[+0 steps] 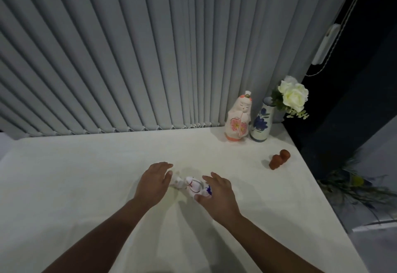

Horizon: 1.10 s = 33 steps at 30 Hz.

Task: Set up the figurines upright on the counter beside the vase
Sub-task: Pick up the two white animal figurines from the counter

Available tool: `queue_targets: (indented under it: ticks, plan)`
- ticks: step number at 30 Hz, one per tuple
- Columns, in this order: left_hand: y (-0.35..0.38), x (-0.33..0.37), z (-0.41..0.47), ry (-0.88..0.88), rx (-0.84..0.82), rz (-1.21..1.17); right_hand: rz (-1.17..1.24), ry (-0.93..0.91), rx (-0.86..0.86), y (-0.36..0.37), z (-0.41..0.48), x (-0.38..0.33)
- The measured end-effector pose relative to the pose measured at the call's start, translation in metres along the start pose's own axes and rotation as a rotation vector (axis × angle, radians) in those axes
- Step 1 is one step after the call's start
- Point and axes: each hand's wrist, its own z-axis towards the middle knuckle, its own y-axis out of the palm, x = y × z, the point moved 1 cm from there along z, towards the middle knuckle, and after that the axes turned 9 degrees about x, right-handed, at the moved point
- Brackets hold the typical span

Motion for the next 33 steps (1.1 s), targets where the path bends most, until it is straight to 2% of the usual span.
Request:
queue_targets:
  ticks: [6, 16, 20, 28, 33]
  plan:
    - [0.005, -0.028, -0.011, 0.037, -0.073, 0.009, -0.067, -0.023, 0.106, 0.029, 0.005, -0.010]
    - [0.024, -0.028, -0.002, 0.058, -0.157, -0.109, -0.148, -0.060, 0.245, 0.049, 0.010, 0.002]
    - [0.032, -0.025, 0.004, 0.071, -0.181, -0.110, -0.140, -0.098, 0.254, 0.048, 0.013, 0.007]
    - [0.040, -0.028, 0.015, 0.054, -0.159, -0.127, -0.136, -0.146, 0.145, 0.039, 0.020, 0.012]
    - [0.044, -0.023, 0.031, 0.048, -0.194, -0.150, -0.100, -0.094, 0.138, 0.029, 0.028, 0.018]
